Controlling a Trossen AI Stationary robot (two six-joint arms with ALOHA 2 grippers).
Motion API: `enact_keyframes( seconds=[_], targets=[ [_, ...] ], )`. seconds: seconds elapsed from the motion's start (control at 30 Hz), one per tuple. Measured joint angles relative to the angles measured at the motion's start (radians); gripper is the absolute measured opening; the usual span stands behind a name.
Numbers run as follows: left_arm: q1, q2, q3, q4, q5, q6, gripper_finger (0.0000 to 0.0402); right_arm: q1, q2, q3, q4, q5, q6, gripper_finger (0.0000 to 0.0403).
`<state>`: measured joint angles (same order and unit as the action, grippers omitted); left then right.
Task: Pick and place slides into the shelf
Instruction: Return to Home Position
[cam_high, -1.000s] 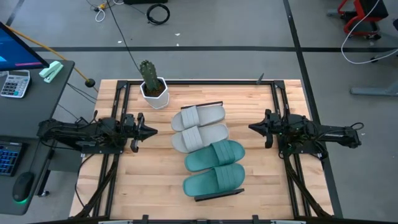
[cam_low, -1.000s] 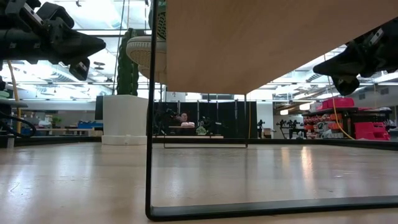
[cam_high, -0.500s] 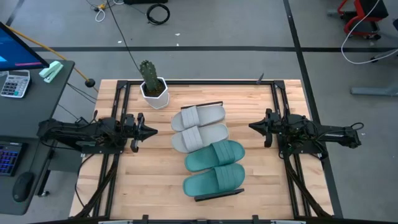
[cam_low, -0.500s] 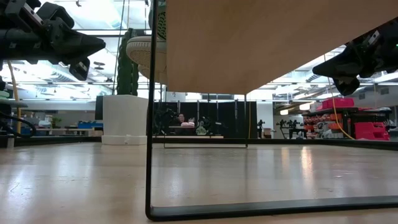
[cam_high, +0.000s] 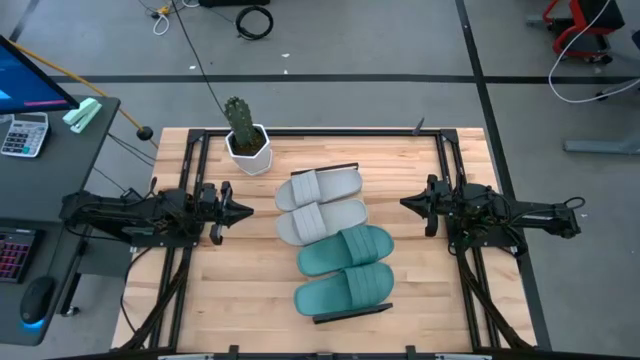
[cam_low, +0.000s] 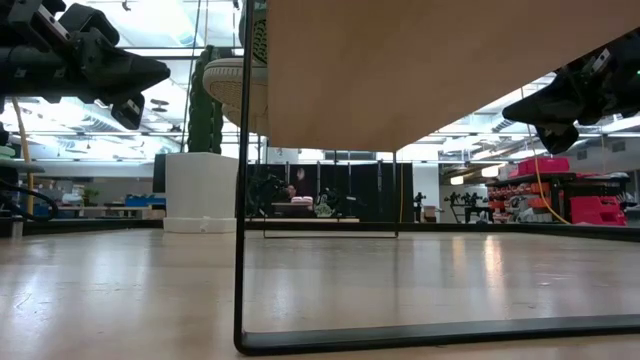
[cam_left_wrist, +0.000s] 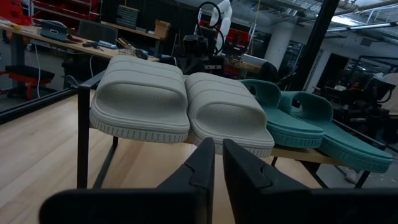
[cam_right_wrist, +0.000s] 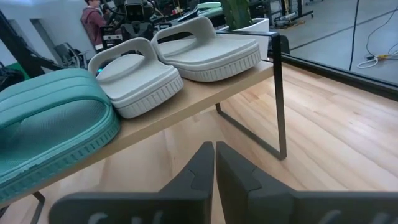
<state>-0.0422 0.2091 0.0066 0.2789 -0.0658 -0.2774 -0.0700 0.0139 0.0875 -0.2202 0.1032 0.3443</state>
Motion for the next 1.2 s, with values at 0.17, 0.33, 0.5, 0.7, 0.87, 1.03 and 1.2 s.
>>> enact_keyframes(
  seconds=[0.17,0.33,0.5,0.7,0.87,1.03,1.2],
  targets=[
    [0.0,0.0,0.0,0.0,0.0,0.0,0.004,0.0,0.0,0.0,0.0,0.0,0.001,0.0024],
    [0.0,0.0,0.0,0.0,0.0,0.0,0.0033,0.0,0.0,0.0,0.0,0.0,0.001,0.0023],
    [0.0,0.0,0.0,0.0,0.0,0.0,0.0028,0.0,0.0,0.0,0.0,0.0,0.001,0.0025],
    [0.0,0.0,0.0,0.0,0.0,0.0,0.0038,0.0,0.0,0.0,0.0,0.0,0.001,0.0023],
    [0.0,0.0,0.0,0.0,0.0,0.0,0.0039,0.0,0.0,0.0,0.0,0.0,0.001,0.0024],
    [0.0,0.0,0.0,0.0,0.0,0.0,0.003,0.0,0.0,0.0,0.0,0.0,0.001,0.0023],
    [0.0,0.0,0.0,0.0,0.0,0.0,0.0025,0.0,0.0,0.0,0.0,0.0,0.001,0.0024]
  ],
)
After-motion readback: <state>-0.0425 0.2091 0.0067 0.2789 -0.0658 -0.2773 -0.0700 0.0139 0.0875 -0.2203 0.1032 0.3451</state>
